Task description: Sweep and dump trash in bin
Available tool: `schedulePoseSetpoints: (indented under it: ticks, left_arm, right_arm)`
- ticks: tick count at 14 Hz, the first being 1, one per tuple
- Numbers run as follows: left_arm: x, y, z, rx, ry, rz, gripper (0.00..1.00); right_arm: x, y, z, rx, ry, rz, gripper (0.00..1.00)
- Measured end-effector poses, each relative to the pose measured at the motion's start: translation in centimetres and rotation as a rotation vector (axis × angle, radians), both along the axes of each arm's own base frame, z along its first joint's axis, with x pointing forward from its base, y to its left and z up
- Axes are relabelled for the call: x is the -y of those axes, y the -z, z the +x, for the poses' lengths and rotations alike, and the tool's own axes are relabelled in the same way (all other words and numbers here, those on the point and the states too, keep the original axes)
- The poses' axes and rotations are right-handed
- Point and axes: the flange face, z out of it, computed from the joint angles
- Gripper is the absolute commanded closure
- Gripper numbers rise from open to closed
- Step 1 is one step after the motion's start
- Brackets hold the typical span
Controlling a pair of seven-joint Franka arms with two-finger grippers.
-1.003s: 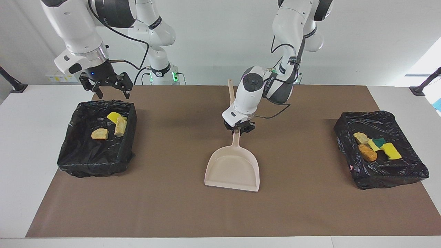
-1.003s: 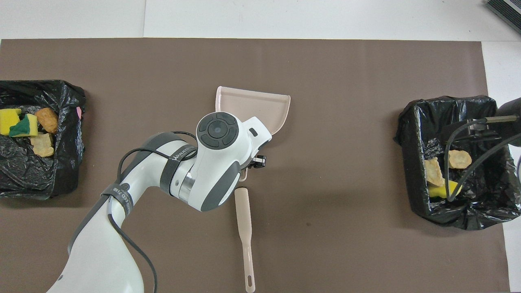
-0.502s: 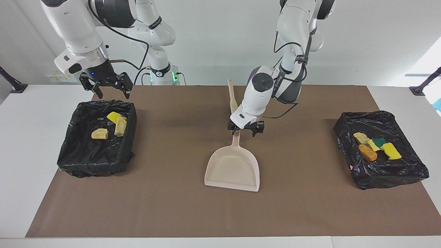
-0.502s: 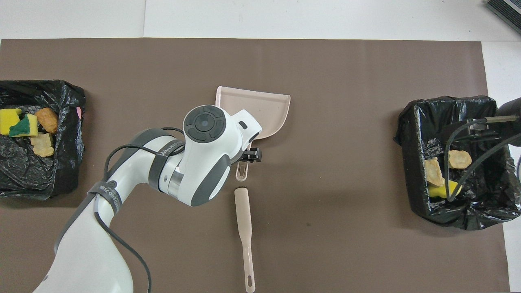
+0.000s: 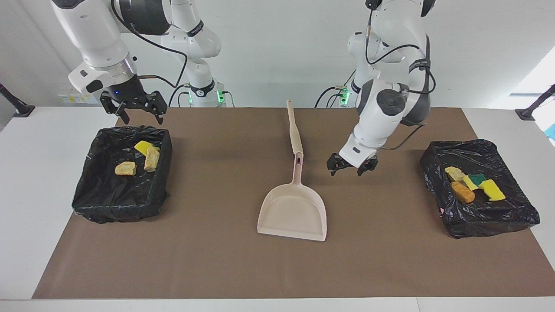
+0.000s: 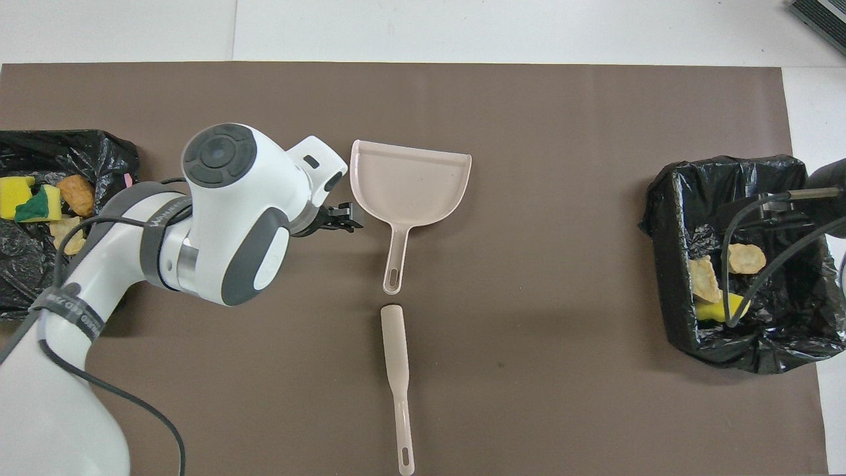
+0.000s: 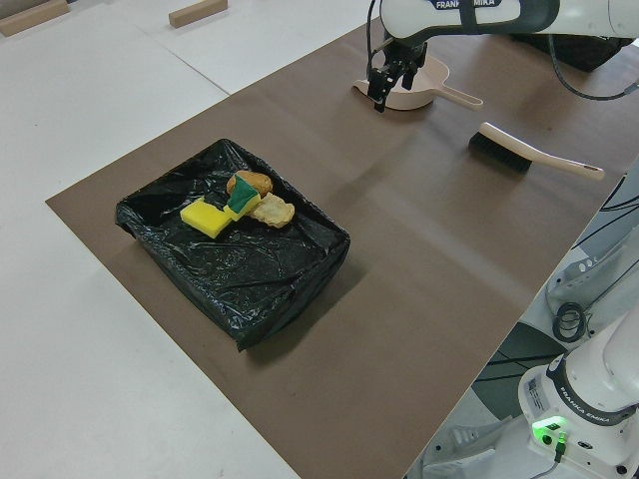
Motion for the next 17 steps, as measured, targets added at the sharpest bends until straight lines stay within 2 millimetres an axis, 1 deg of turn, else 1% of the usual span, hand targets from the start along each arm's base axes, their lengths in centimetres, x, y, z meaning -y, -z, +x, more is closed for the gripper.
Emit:
schedulePoseSetpoints:
  ticks: [3, 5, 6, 8, 9, 11, 12, 13, 14, 15, 16, 17]
  left_arm:
    - [-6.3, -1.4, 0.6, -0.003, 0.056, -0.006, 0.0]
    - [-10.3, -2.8, 0.4, -0.004, 0.091, -0.011, 0.0]
    - [-12.1, -3.8, 0.1, -0.004, 0.109, -0.01, 0.0]
    - [-14.7, -6.7, -0.5, -0.001, 0.125, 0.002, 0.0]
    - [-15.2, -8.3, -0.8, 0.001, 0.127, 0.011, 0.0]
    - [-15.1, -12.0, -1.7, 0.006, 0.138, 0.025, 0.0]
    - [-15.0, -14.1, -2.4, 0.007, 0.144, 0.028, 0.0]
    - [-14.9, -16.2, -3.4, 0.009, 0.147, 0.029, 0.0]
    - [-14.9, -18.6, -4.7, 0.013, 0.149, 0.032, 0.0]
    - [-14.9, -20.5, -6.1, 0.017, 0.15, 0.034, 0.0]
    - [-15.0, -22.1, -7.5, 0.014, 0.151, 0.036, 0.0]
    - [-14.9, -23.2, -8.8, 0.007, 0.15, 0.037, 0.0]
  right_arm:
    - [0.0, 0.0, 0.0, 0.0, 0.0, 0.0, 0.0]
    - [0.0, 0.0, 0.0, 0.0, 0.0, 0.0, 0.0]
    - [0.0, 0.0, 0.0, 0.0, 0.0, 0.0, 0.0]
    - [0.0, 0.0, 0.0, 0.0, 0.0, 0.0, 0.0]
    - [0.0, 0.0, 0.0, 0.0, 0.0, 0.0, 0.0]
    - [0.0, 0.0, 0.0, 0.0, 0.0, 0.0, 0.0]
    - [0.0, 0.0, 0.0, 0.0, 0.0, 0.0, 0.0]
    - [0.0, 0.0, 0.0, 0.0, 0.0, 0.0, 0.0]
    - [0.0, 0.0, 0.0, 0.0, 0.0, 0.0, 0.0]
    - [0.0, 0.0, 0.0, 0.0, 0.0, 0.0, 0.0]
    - [0.0, 0.0, 0.0, 0.0, 0.0, 0.0, 0.0]
    - [0.0, 0.0, 0.0, 0.0, 0.0, 0.0, 0.0]
